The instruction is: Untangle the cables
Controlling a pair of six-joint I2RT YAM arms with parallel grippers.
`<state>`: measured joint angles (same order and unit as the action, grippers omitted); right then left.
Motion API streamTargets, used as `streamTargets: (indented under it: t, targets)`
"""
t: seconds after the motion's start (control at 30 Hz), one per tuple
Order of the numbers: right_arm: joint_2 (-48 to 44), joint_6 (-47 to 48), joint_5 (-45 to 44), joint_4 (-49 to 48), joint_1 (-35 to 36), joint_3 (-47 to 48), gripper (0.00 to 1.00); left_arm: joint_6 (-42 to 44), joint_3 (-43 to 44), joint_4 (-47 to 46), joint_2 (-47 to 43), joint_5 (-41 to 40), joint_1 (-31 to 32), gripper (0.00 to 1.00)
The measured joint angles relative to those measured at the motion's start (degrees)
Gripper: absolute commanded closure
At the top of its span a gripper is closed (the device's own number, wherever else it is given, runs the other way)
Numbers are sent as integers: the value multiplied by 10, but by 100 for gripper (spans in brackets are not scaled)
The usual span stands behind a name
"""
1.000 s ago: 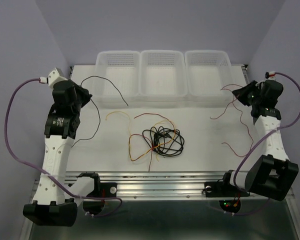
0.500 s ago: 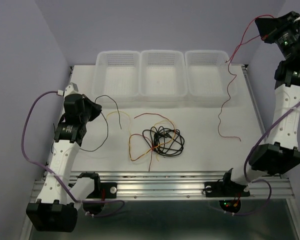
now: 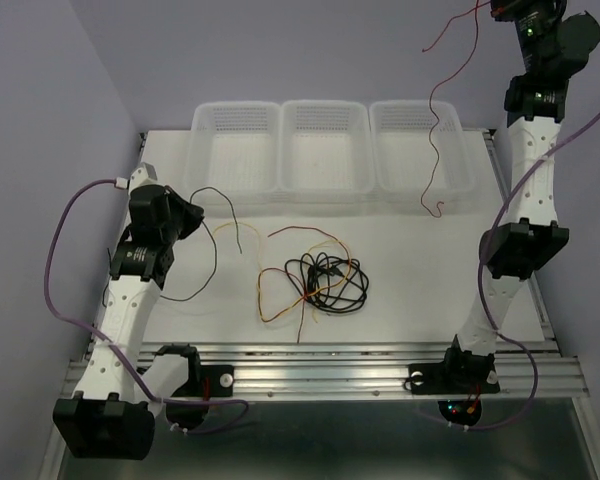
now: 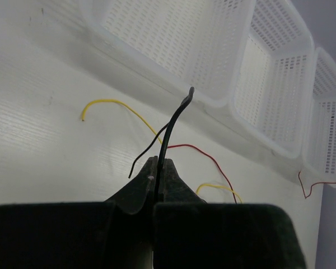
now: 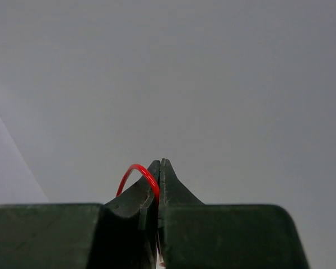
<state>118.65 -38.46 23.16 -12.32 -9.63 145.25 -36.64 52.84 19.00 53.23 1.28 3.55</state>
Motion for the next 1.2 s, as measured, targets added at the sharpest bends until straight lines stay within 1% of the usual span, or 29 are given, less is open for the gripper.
streamTargets:
  t: [0.03, 0.2, 0.3, 0.4, 0.5, 0.63, 0.67, 0.7, 0.73, 0.77, 0.83, 0.87, 0.9, 1.07, 1.13, 1.2]
  targets:
    - [0, 2, -19, -25, 9, -7, 99, 0, 0, 0, 3, 0, 0, 100]
    - [4, 50, -70, -54, 36, -13, 99, 1, -14, -9, 14, 0, 1, 100]
    - [3, 76, -85, -72, 44, -60, 99, 2, -20, -10, 17, 0, 1, 100]
    - [40, 106, -101, -54, 45, -71, 99, 2, -27, -14, 18, 0, 1, 100]
    - [100, 136, -121, -12, 47, -78, 99, 2, -34, -16, 18, -1, 1, 100]
    - [136, 163, -153, 51, 52, -146, 91, 2, -38, -17, 22, -2, 1, 100]
    - [139, 165, -158, 60, 52, -155, 86, 2, -38, -17, 22, -2, 1, 100]
    - [141, 170, -163, 76, 54, -171, 78, 2, -38, -17, 23, -2, 1, 100]
    - [141, 177, -172, 100, 56, -188, 58, 2, -38, -17, 23, -2, 1, 100]
    - [141, 178, -176, 107, 56, -197, 48, 2, -38, -17, 23, -2, 1, 100]
    - [141, 190, -183, 129, 56, -209, 35, 3, -38, -17, 23, -2, 1, 100]
    - [141, 196, -185, 140, 59, -213, 21, 4, -38, -17, 23, -2, 1, 100]
    - [141, 200, -186, 148, 60, -214, 0, 4, -38, -17, 23, -2, 1, 100]
    - [117, 233, -192, 223, 61, -222, 0, 4, -38, -16, 23, -2, 1, 100]
    - [79, 240, -196, 246, 61, -256, 0, 4, -38, -17, 23, -2, 1, 100]
    - [24, 242, -198, 255, 61, -312, 0, 4, -39, -18, 23, -2, 1, 100]
